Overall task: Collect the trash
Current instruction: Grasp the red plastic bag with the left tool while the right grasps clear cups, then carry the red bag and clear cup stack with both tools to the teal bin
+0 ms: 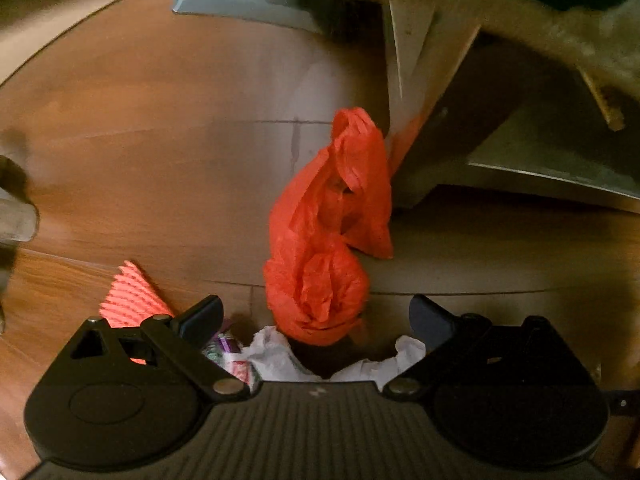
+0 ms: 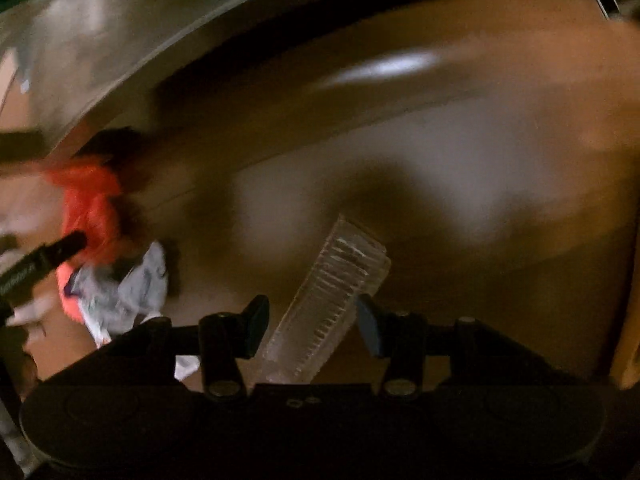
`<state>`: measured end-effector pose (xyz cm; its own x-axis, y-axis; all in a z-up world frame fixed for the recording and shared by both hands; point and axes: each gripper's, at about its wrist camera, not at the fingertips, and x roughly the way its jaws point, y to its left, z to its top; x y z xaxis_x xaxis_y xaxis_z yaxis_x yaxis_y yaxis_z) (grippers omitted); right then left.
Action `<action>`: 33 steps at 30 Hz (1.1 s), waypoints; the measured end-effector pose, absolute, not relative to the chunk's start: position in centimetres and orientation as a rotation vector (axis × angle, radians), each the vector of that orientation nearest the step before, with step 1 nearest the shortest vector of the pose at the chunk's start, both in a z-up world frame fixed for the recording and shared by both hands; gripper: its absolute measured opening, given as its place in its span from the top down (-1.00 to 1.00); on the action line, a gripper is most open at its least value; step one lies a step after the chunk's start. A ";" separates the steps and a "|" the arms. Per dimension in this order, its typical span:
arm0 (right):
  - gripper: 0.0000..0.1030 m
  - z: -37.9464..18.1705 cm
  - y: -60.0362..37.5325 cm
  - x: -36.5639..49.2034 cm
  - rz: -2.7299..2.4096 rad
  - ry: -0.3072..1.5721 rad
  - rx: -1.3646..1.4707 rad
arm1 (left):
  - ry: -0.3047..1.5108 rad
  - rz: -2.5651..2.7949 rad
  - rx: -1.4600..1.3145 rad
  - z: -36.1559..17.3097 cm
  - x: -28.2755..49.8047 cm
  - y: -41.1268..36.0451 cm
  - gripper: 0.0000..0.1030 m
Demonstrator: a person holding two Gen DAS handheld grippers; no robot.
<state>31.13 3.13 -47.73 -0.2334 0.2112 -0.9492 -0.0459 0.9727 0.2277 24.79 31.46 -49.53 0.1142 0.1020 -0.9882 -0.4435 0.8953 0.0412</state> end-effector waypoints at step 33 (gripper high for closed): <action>0.12 -51.8 5.2 31.7 0.350 1.763 -0.166 | 1.507 0.435 -0.452 -55.4 27.6 33.1 -0.15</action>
